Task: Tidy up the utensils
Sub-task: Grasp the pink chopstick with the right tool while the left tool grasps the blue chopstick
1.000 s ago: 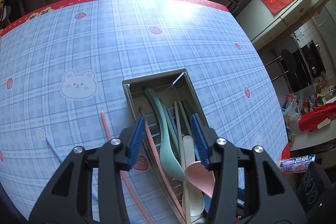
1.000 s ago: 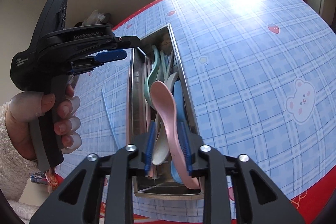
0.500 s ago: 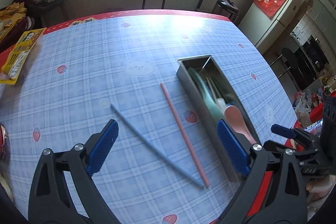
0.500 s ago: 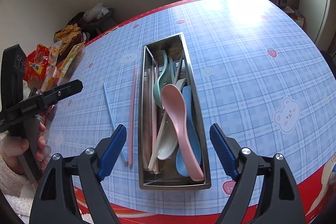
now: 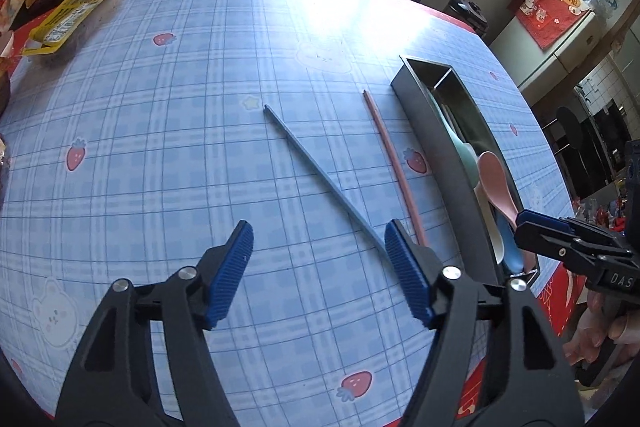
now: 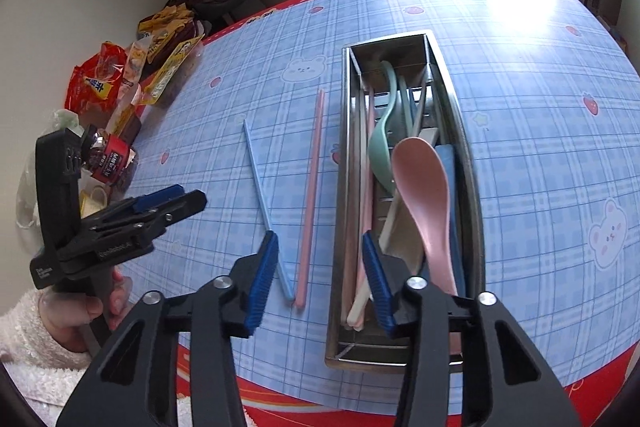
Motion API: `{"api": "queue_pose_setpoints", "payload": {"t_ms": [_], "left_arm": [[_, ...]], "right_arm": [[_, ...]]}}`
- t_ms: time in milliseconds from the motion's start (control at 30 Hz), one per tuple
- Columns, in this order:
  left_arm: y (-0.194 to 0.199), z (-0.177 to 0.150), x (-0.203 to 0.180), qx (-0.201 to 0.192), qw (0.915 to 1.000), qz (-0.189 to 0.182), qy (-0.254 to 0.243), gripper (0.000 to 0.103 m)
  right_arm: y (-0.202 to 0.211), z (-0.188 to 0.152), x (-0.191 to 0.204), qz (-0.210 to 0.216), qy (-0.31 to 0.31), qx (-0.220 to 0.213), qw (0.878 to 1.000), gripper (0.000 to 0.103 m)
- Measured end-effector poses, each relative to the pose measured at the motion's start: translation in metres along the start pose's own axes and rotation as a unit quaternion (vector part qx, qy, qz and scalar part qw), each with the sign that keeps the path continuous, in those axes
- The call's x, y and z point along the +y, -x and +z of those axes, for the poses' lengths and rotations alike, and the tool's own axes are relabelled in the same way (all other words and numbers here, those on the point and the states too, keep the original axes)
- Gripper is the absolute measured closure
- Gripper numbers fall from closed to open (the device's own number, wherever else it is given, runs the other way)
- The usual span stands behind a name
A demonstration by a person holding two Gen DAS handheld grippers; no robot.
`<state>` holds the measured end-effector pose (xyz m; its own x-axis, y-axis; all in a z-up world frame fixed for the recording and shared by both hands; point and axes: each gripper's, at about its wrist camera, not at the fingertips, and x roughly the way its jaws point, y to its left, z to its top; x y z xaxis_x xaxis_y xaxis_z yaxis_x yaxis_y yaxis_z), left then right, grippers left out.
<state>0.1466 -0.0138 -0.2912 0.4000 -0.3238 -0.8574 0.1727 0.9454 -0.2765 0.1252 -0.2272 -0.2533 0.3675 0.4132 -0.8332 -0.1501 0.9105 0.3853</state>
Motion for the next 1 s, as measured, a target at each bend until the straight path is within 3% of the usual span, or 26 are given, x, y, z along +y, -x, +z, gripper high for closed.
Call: {"api": "queue_pose_setpoints", "payload": {"t_ms": [100,300,500,767,800,833,1000], "left_arm": [[-0.012,0.004,-0.010,0.003,0.9999,-0.009,-0.009,0.050],[-0.037,0.021,-0.009,0.016,0.9998,-0.004,0.008,0.062],[-0.057,0.041,0.000,0.030,0.9994,0.010,0.015,0.063],[-0.067,0.049,-0.015,0.023,0.9991,0.035,-0.004,0.064],[-0.069,0.050,-0.016,0.022,0.9986,0.045,-0.012,0.084],[-0.071,0.050,-0.017,0.023,0.9981,0.055,-0.018,0.088],[-0.071,0.054,-0.007,0.023,0.9991,0.035,-0.008,0.091]], "right_arm": [[-0.008,0.014,0.001,0.010,-0.002,0.012,1.000,0.083],[-0.024,0.026,0.012,-0.012,0.025,0.027,0.999,0.088],[-0.046,0.015,0.038,-0.052,0.095,0.049,0.993,0.088],[-0.059,0.012,0.040,-0.069,0.100,0.061,0.991,0.088],[-0.060,0.012,0.041,-0.071,0.102,0.062,0.990,0.088],[-0.061,0.012,0.041,-0.073,0.104,0.064,0.990,0.088],[-0.072,0.014,0.049,-0.085,0.113,0.072,0.987,0.088]]}}
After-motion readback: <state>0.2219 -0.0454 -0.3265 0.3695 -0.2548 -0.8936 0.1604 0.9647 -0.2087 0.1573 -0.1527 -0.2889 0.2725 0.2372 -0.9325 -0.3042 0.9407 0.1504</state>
